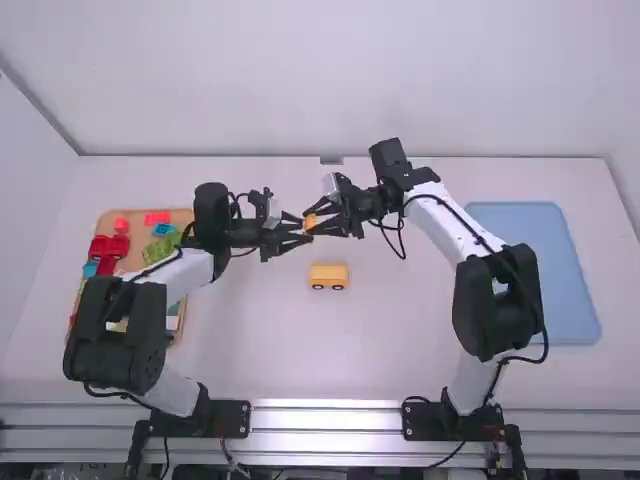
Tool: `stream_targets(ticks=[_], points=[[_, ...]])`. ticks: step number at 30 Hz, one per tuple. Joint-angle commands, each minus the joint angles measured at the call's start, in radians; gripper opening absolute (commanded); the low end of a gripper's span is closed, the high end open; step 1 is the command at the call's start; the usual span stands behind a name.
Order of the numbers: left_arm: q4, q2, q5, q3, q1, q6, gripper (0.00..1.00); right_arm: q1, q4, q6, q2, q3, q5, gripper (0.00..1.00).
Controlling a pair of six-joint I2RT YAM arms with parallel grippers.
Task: Assemble lego blocks to make yellow taxi
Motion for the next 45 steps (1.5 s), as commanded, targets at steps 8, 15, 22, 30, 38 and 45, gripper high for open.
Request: stream_targets(ticks=[8,15,22,30,38,45], points=[[-0.117,0.000,-0.115,0.012,0.002,0.015,0.15,-0.045,0.332,0.539,-0.062,-0.008,0.400,0.98],[-0.217,-0.001,-0.351,0.012,-0.026,0.015,0.09,-0.045,0.374,0.895,-0.167,-0.027,1.056,0.98],[-0.497,-0.001,-0.562,0.108,-0.038,0.100,0.05,-0.046,0.438,1.115,-0.255,-0.232,1.349,0.98],[-1.146,0.000,-0.937,0.332,-0.108,0.566,0.10,-0.045,0.731,1.153,-0.291,-0.507,1.355,0.98],[-1.251,0.042,-1.146,0.313,-0.198,0.800,0.04,-0.045,0.798,1.153,-0.291,-0.537,1.355,0.98],[-1.233,0.179,-1.244,0.314,-0.221,0.838,0.08,-0.045,0.821,1.154,-0.291,-0.537,1.355,0.98]])
